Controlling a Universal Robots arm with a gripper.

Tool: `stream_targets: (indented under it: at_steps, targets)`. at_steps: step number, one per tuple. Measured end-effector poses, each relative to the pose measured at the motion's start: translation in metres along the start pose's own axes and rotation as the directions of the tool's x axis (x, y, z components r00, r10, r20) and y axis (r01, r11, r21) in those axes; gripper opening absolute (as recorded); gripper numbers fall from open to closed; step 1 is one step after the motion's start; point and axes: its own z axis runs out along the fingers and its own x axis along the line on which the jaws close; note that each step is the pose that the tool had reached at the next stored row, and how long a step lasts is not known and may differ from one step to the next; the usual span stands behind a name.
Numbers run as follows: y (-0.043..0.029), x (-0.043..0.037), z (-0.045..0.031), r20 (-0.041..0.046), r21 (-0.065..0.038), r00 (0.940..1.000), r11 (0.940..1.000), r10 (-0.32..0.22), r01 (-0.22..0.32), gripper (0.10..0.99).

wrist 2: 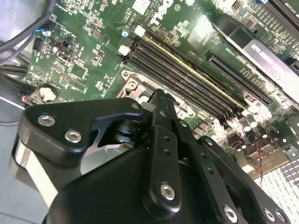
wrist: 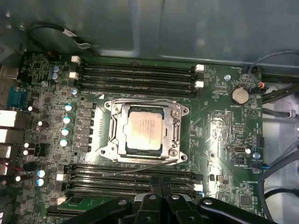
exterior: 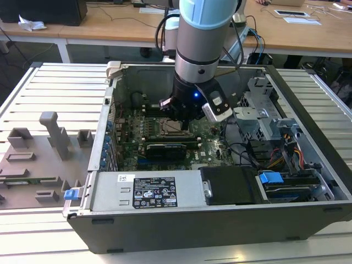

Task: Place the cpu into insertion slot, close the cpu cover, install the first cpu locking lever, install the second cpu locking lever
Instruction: 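Install the second cpu locking lever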

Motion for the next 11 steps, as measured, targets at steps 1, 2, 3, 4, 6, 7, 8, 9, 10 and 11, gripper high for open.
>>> stream_targets:
  at_steps: [1,2,3,4,6,7,8,9,10,11]
  targets:
    - [-0.0001,0.0,0.0006,0.0,0.0,1.0,1.0,0.0,0.0,0.106]
    - [-0.0002,0.0,0.0013,0.0,0.0,1.0,1.0,0.0,0.0,0.106]
    - [-0.0003,0.0,0.0019,0.0,0.0,1.0,1.0,0.0,0.0,0.106]
    - [-0.0005,0.0001,0.003,-0.0001,0.0,1.0,1.0,0.0,0.0,0.106]
    - [-0.001,0.0001,0.0059,-0.0001,0.0,1.0,1.0,0.0,0.0,0.106]
    - [-0.0014,0.0001,0.0084,0.0,0.0,1.0,1.0,0.0,0.0,0.106]
    - [-0.0019,0.0001,0.0113,0.0,0.0,1.0,1.0,0.0,0.0,0.106]
    - [-0.0021,0.0002,0.0125,0.0,0.0,1.0,1.0,0.0,0.0,0.106]
    - [-0.0023,0.0002,0.0138,0.0,0.0,1.0,1.0,0.0,0.0,0.106]
    - [-0.0026,0.0002,0.0155,0.0,0.0,1.0,1.0,0.0,0.0,0.106]
